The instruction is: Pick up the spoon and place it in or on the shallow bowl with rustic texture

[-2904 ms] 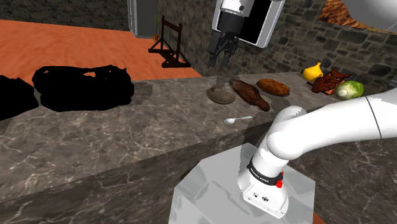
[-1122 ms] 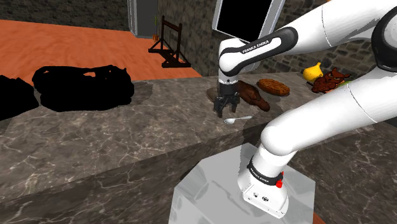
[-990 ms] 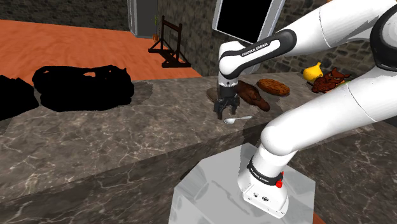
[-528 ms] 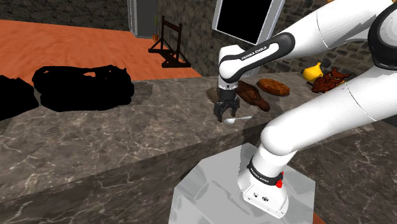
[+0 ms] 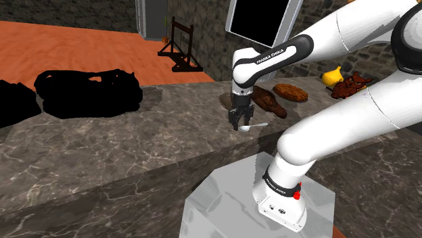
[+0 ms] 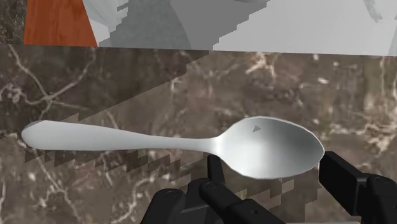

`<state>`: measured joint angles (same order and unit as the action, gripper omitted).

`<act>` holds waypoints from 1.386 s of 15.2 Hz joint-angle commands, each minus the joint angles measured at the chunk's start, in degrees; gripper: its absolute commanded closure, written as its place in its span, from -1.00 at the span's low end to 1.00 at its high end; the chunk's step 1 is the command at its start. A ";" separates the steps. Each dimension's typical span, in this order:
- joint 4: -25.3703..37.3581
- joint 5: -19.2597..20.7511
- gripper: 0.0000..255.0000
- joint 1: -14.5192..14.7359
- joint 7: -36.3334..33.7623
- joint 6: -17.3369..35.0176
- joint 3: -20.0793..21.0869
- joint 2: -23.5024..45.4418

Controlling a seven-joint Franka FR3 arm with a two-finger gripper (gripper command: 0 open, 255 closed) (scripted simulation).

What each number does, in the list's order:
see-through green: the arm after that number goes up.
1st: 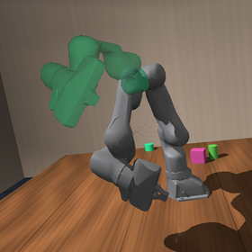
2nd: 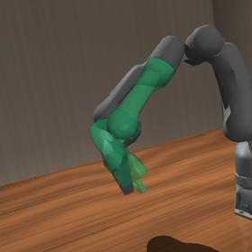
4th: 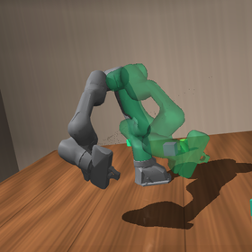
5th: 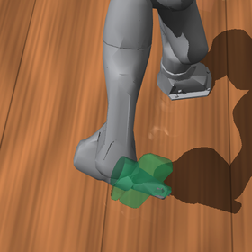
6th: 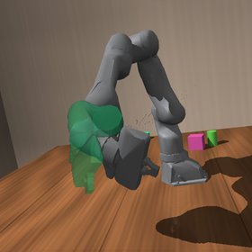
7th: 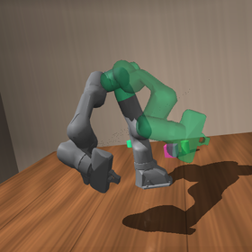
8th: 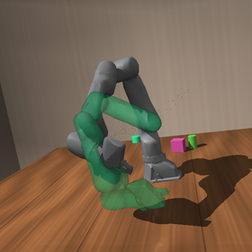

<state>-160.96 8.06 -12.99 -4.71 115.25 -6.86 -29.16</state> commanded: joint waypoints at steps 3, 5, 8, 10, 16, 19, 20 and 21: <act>0.00 0.00 1.00 0.00 0.00 0.00 0.00 0.00; 0.38 -0.06 1.00 0.01 0.05 -1.03 0.06 -0.65; 1.68 -0.25 1.00 0.04 0.20 -4.07 0.25 -2.40; 2.61 -0.37 1.00 0.06 0.30 -6.05 0.38 -3.45; 5.71 -0.72 1.00 0.13 0.59 -11.75 0.76 -6.06; 7.42 -0.89 1.00 0.17 0.73 -14.48 0.94 -7.08; 8.01 -0.94 1.00 0.19 0.77 -15.37 0.99 -7.38; 8.61 -0.99 1.00 0.20 0.82 -16.25 1.05 -7.66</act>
<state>-153.06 7.06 -12.76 -4.02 100.05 -5.81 -36.51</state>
